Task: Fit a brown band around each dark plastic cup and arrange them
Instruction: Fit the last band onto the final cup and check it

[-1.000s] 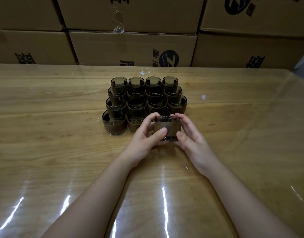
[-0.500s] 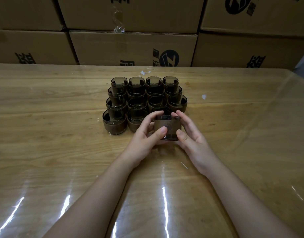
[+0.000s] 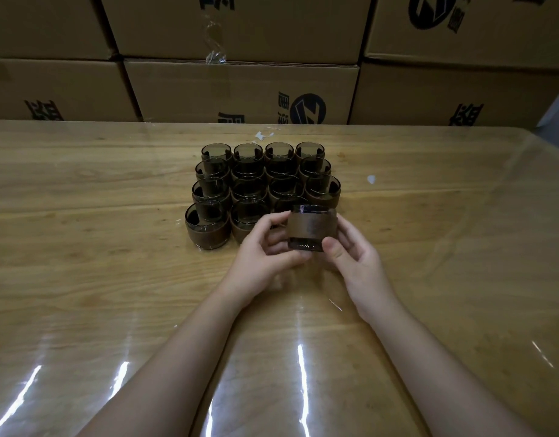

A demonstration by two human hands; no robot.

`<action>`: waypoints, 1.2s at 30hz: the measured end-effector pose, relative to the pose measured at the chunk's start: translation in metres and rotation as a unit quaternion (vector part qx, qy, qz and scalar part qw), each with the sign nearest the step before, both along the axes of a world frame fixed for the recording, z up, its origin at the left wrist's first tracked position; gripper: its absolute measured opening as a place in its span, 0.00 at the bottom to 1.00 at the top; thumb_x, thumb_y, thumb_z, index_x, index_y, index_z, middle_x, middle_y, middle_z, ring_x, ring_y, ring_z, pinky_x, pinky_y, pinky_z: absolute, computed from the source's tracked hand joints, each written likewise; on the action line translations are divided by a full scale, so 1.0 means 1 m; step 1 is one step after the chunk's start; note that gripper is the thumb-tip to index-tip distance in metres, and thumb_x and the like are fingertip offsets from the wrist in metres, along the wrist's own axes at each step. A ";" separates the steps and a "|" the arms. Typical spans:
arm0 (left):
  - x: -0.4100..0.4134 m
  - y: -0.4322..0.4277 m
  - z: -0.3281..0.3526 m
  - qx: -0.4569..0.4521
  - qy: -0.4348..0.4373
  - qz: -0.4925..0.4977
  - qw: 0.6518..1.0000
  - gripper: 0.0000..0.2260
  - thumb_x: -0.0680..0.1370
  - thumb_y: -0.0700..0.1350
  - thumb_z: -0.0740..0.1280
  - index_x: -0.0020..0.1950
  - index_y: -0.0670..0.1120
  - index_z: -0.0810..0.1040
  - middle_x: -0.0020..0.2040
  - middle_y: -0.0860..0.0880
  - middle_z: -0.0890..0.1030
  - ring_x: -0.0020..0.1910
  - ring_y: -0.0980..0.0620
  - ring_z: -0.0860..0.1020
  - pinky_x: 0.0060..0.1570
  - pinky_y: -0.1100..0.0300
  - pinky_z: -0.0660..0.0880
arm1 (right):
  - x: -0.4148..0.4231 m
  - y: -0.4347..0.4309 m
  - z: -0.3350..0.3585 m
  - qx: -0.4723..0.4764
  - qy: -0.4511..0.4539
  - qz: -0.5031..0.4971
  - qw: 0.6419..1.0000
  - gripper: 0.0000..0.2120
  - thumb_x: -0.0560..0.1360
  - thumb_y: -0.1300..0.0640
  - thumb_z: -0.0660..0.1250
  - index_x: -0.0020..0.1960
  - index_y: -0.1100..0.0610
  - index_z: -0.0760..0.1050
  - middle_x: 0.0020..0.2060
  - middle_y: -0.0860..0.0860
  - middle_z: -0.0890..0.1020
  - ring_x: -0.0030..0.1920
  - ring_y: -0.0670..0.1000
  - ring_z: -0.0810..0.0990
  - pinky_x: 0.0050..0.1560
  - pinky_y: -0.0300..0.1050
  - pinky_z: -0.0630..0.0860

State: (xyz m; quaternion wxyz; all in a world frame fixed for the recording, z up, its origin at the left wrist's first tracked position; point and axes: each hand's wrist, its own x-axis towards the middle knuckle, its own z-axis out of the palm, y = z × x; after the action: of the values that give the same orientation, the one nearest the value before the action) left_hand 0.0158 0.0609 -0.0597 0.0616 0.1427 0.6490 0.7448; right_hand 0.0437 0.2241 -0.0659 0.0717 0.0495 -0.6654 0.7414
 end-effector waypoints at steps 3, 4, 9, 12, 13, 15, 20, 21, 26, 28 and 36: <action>-0.001 0.000 0.000 -0.017 0.022 0.023 0.999 0.28 0.66 0.30 0.74 0.59 0.53 0.73 0.53 0.50 0.82 0.50 0.57 0.83 0.49 0.64 0.78 | -0.002 0.000 -0.001 0.000 0.007 0.008 1.000 0.25 0.69 0.53 0.67 0.65 0.47 0.68 0.61 0.44 0.77 0.62 0.39 0.77 0.62 0.38 0.74; -0.001 0.001 0.001 -0.020 0.026 0.027 0.999 0.28 0.66 0.29 0.74 0.58 0.53 0.73 0.52 0.50 0.82 0.49 0.58 0.83 0.49 0.65 0.78 | -0.002 0.001 -0.001 -0.001 0.007 0.012 1.000 0.25 0.69 0.54 0.67 0.65 0.48 0.68 0.61 0.44 0.77 0.61 0.38 0.77 0.62 0.38 0.74; 0.001 0.001 0.000 -0.057 0.056 0.043 0.996 0.28 0.67 0.31 0.75 0.59 0.55 0.72 0.52 0.50 0.81 0.46 0.61 0.81 0.50 0.65 0.77 | -0.002 0.006 0.000 -0.012 -0.022 0.033 0.999 0.27 0.69 0.52 0.68 0.68 0.52 0.69 0.60 0.49 0.79 0.62 0.45 0.78 0.61 0.42 0.76; 0.002 0.001 -0.002 -0.122 0.119 0.034 0.985 0.31 0.68 0.31 0.75 0.62 0.58 0.71 0.54 0.48 0.78 0.45 0.60 0.80 0.49 0.64 0.78 | -0.002 0.011 0.002 0.020 -0.047 0.042 0.998 0.32 0.68 0.47 0.75 0.69 0.52 0.70 0.59 0.48 0.81 0.62 0.48 0.78 0.61 0.45 0.76; 0.002 0.002 -0.003 -0.148 0.133 0.032 0.979 0.32 0.69 0.31 0.74 0.63 0.60 0.70 0.53 0.48 0.77 0.44 0.58 0.79 0.48 0.63 0.78 | -0.003 0.013 0.002 0.043 -0.046 0.035 0.997 0.32 0.67 0.48 0.75 0.68 0.50 0.70 0.57 0.45 0.81 0.60 0.44 0.79 0.59 0.42 0.76; 0.001 0.003 -0.005 -0.179 0.136 0.031 0.974 0.29 0.72 0.33 0.73 0.62 0.62 0.70 0.51 0.48 0.77 0.43 0.54 0.79 0.45 0.62 0.78 | -0.005 0.019 0.002 0.061 -0.039 0.004 0.997 0.30 0.67 0.50 0.76 0.67 0.48 0.71 0.56 0.43 0.82 0.58 0.41 0.79 0.57 0.39 0.76; -0.003 0.004 -0.009 -0.228 0.083 0.012 0.970 0.09 0.75 0.42 0.72 0.47 0.57 0.78 0.41 0.55 0.79 0.40 0.59 0.77 0.40 0.66 0.74 | -0.016 0.033 -0.001 0.028 -0.007 -0.115 0.993 0.28 0.69 0.64 0.75 0.64 0.47 0.71 0.55 0.43 0.80 0.53 0.36 0.80 0.48 0.29 0.75; -0.003 0.004 -0.009 -0.241 0.087 0.009 0.967 0.07 0.76 0.43 0.72 0.45 0.56 0.79 0.40 0.55 0.80 0.39 0.60 0.78 0.41 0.66 0.74 | -0.018 0.035 -0.003 0.034 -0.004 -0.134 0.990 0.27 0.69 0.64 0.75 0.63 0.45 0.71 0.55 0.43 0.80 0.52 0.36 0.80 0.48 0.29 0.75; 0.000 0.004 -0.006 -0.255 0.066 -0.023 0.964 0.10 0.77 0.47 0.70 0.36 0.47 0.78 0.35 0.46 0.82 0.32 0.54 0.78 0.36 0.57 0.76 | -0.025 0.037 -0.009 0.083 -0.031 -0.149 0.985 0.28 0.69 0.58 0.77 0.64 0.41 0.72 0.60 0.45 0.79 0.59 0.43 0.78 0.58 0.39 0.75; 0.001 0.005 -0.006 -0.285 0.081 -0.017 0.955 0.12 0.77 0.48 0.70 0.35 0.45 0.77 0.36 0.44 0.82 0.32 0.51 0.78 0.38 0.52 0.76 | -0.028 0.035 -0.011 0.107 -0.041 -0.139 0.984 0.28 0.69 0.56 0.77 0.65 0.43 0.72 0.59 0.44 0.79 0.60 0.44 0.77 0.62 0.46 0.74; 0.010 0.010 -0.008 -0.453 0.226 -0.018 0.862 0.12 0.77 0.52 0.67 0.36 0.52 0.71 0.36 0.55 0.72 0.40 0.56 0.71 0.42 0.54 0.72 | -0.045 0.027 -0.016 0.200 -0.077 -0.151 0.965 0.33 0.68 0.50 0.77 0.70 0.48 0.68 0.63 0.48 0.77 0.63 0.50 0.75 0.66 0.55 0.72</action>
State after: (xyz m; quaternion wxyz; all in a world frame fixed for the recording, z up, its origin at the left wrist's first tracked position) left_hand 0.0253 0.0712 -0.0680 -0.0161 0.2751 0.9082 0.3149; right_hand -0.0014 0.2511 -0.0815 0.1206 -0.0953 -0.8033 0.5754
